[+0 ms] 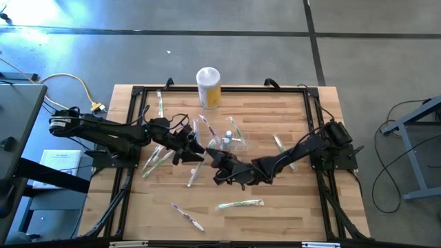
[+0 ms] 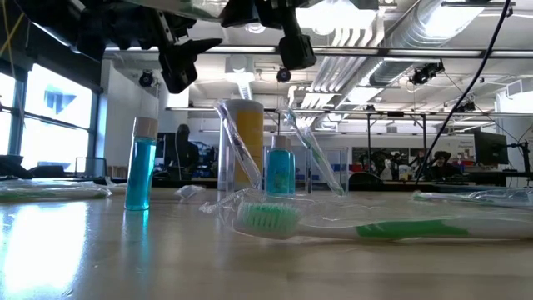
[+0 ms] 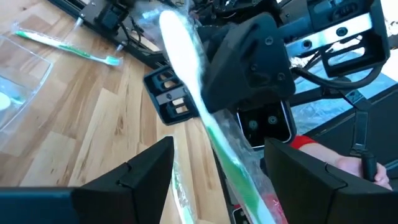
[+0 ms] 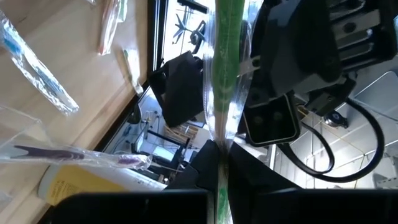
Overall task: Pick & Place toothbrushing station
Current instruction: Put the green toothbrush into the left section of the transparent organizer
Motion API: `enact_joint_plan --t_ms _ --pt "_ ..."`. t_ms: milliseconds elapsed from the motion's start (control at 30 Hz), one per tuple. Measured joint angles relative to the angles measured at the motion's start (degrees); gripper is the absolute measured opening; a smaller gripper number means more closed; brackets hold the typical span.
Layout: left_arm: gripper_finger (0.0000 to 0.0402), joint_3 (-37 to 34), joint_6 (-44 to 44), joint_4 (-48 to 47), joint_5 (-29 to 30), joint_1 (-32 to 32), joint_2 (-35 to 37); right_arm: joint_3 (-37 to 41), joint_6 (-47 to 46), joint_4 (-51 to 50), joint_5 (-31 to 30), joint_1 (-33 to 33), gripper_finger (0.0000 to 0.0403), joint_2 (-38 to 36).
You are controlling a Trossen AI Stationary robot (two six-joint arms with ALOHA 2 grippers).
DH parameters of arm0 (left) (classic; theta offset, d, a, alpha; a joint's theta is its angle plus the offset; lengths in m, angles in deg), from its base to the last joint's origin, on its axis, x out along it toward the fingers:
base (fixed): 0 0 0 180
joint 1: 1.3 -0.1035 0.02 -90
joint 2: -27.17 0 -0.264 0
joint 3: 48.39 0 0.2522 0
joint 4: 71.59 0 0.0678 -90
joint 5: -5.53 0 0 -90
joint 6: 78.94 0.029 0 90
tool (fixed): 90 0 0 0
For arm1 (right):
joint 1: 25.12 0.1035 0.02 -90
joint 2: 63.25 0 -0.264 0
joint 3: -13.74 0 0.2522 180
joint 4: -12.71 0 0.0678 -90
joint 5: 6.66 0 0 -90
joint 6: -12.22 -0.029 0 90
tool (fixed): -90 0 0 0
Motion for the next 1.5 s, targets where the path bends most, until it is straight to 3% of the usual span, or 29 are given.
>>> enact_joint_plan --t_ms 533,767,1100,1367,1500 --pt "0.0235 0.0 2.6 2.4 3.0 0.0 0.0 0.0 1.5 0.0 0.4 -0.6 0.0005 0.0" --pt "0.0164 0.0 2.9 2.3 3.0 0.0 0.0 0.0 1.5 0.0 0.4 -0.6 0.0005 0.0" --pt "0.0021 -0.1 8.8 1.2 3.4 0.0 0.0 0.0 1.9 -0.1 0.1 -0.5 0.0005 0.0" --pt "0.0009 -0.1 10.6 0.9 3.2 -0.1 0.0 0.0 0.1 -0.1 0.4 -0.5 0.0005 -0.1" --pt "0.0007 -0.1 11.6 0.9 3.2 -0.1 0.0 0.0 -3.7 0.0 0.1 -0.5 0.0024 -0.1"
